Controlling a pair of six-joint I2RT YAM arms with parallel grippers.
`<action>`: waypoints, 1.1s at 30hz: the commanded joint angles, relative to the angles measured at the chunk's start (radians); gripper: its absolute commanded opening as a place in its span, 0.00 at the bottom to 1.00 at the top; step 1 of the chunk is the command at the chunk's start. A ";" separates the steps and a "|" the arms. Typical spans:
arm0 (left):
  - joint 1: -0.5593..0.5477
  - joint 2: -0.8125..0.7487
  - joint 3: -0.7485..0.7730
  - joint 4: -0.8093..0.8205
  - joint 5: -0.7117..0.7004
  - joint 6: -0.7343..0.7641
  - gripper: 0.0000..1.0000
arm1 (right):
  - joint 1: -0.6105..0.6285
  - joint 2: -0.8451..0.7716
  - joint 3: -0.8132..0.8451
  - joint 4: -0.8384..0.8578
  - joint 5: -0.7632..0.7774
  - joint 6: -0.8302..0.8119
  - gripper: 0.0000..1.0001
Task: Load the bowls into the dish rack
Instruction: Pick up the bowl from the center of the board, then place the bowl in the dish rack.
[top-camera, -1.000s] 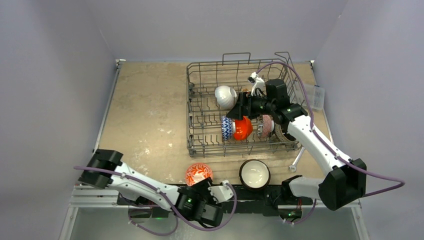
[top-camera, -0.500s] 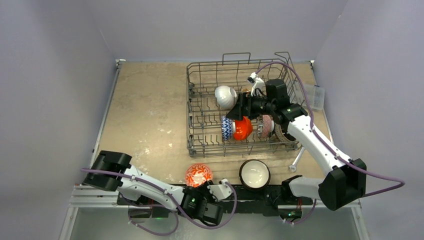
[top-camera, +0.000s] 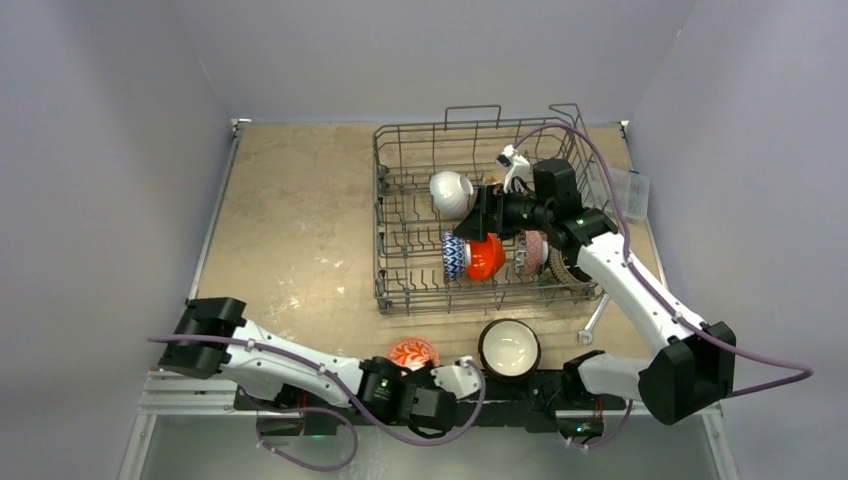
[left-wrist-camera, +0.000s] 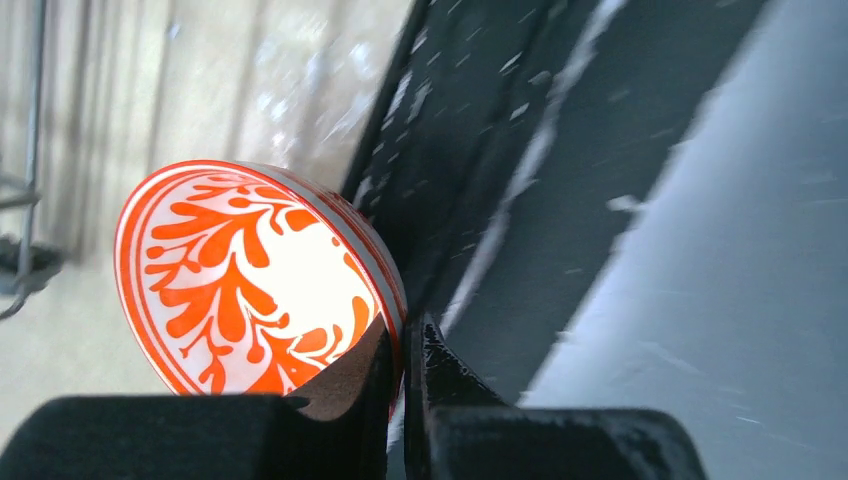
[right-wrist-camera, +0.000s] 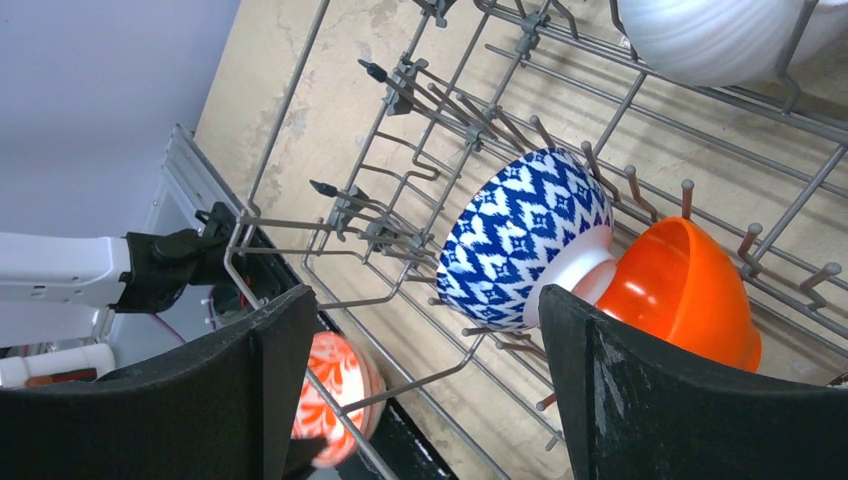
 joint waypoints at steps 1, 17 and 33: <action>0.070 -0.109 0.136 0.156 0.184 0.127 0.00 | -0.003 -0.062 0.051 -0.010 0.034 -0.011 0.84; 0.631 -0.217 0.187 0.800 0.859 -0.100 0.00 | -0.003 -0.196 0.184 -0.086 0.305 0.000 0.90; 1.106 -0.264 -0.128 1.348 0.826 -0.727 0.00 | -0.003 -0.207 0.160 -0.075 0.310 -0.005 0.96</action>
